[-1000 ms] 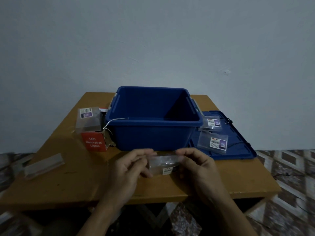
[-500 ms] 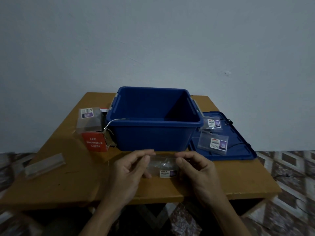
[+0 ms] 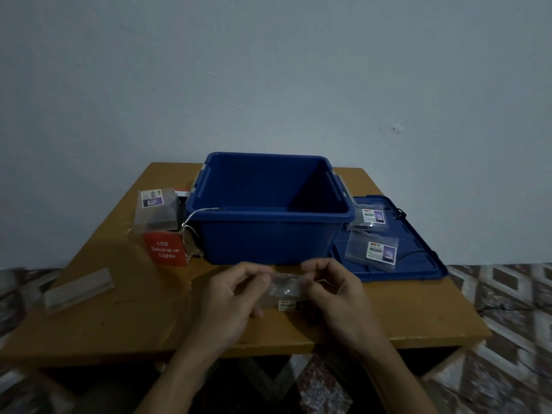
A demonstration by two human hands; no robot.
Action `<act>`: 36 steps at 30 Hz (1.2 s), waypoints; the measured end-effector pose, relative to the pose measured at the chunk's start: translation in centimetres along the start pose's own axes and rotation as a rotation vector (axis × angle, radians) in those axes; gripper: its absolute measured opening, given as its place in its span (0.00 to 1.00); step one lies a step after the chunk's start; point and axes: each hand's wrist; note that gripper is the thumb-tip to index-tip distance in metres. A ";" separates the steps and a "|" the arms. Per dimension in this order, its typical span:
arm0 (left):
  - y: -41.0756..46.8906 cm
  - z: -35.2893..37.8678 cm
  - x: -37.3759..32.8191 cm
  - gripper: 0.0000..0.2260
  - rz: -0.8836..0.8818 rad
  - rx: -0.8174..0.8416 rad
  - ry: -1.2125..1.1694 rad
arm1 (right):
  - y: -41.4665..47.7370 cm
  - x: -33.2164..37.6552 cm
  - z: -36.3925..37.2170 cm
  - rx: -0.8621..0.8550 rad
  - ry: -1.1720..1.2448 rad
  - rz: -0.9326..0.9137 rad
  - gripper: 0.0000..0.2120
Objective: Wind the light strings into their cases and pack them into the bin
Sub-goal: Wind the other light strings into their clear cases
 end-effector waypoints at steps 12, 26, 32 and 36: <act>0.6 -0.1 -0.5 0.05 -0.054 0.038 0.017 | 0.5 0.0 0.0 -0.044 0.015 0.054 0.08; 0.6 0.3 0.2 0.05 -0.052 -0.088 0.061 | 0.5 -0.5 0.7 -0.193 0.123 0.015 0.04; 1.5 1.2 -0.1 0.12 -0.135 -0.151 0.142 | 1.5 -0.3 1.4 -0.312 0.022 0.014 0.07; 1.7 1.8 -1.1 0.17 -0.180 -0.140 0.192 | 2.1 -0.3 1.6 -0.396 -0.033 0.014 0.11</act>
Point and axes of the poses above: each hand's wrist, its own y-axis towards the middle knuckle, its own z-axis out of the palm, x = y × z, and after that the axes turned 10 degrees about y, right-handed
